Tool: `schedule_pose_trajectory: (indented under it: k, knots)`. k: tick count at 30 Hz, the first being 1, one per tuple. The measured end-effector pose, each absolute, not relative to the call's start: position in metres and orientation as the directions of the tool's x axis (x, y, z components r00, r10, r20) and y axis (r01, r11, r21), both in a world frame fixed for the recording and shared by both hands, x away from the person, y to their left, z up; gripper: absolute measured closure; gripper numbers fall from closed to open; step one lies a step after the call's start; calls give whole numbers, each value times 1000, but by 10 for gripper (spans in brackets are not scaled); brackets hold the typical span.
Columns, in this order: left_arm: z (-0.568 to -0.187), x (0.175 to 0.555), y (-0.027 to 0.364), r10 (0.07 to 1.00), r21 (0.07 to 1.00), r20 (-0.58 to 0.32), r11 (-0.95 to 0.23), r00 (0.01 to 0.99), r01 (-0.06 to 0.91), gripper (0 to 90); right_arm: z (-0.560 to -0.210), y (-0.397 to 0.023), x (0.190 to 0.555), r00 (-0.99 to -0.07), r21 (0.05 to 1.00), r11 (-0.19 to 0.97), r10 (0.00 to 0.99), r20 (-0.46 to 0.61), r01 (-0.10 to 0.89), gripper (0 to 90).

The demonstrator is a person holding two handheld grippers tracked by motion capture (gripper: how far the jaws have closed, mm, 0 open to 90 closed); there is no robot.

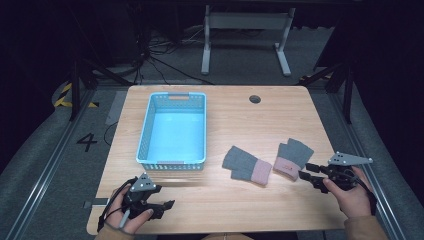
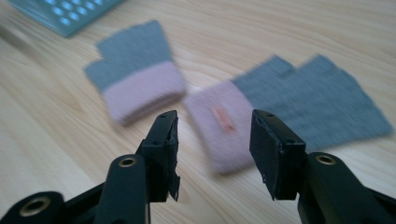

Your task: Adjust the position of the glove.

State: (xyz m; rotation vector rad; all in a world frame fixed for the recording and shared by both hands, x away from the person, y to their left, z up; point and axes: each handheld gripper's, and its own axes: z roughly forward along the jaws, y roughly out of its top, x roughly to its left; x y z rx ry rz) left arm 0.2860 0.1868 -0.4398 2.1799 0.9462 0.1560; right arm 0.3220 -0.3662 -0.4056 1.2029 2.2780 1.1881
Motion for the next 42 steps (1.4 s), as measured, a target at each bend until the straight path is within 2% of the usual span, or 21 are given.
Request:
schedule_pose_trajectory:
  k: [7, 15, 27, 42]
  knots:
    - [-441, 287, 178, 672, 695, -137, -458, 728, 554, 318, -388, -320, 328, -689, 789, 394, 723, 52, 472, 513]
    - [-440, 294, 181, 666, 701, -154, -447, 730, 556, 319, -393, -277, 350, -736, 753, 462, 675, 45, 469, 489]
    - [-441, 294, 182, 666, 697, -153, -451, 730, 558, 324, -415, -237, 388, -732, 670, 539, 682, 8, 510, 442]
    - [-442, 293, 184, 665, 691, -151, -457, 731, 559, 331, -439, -211, 400, -719, 602, 576, 695, -3, 553, 435]
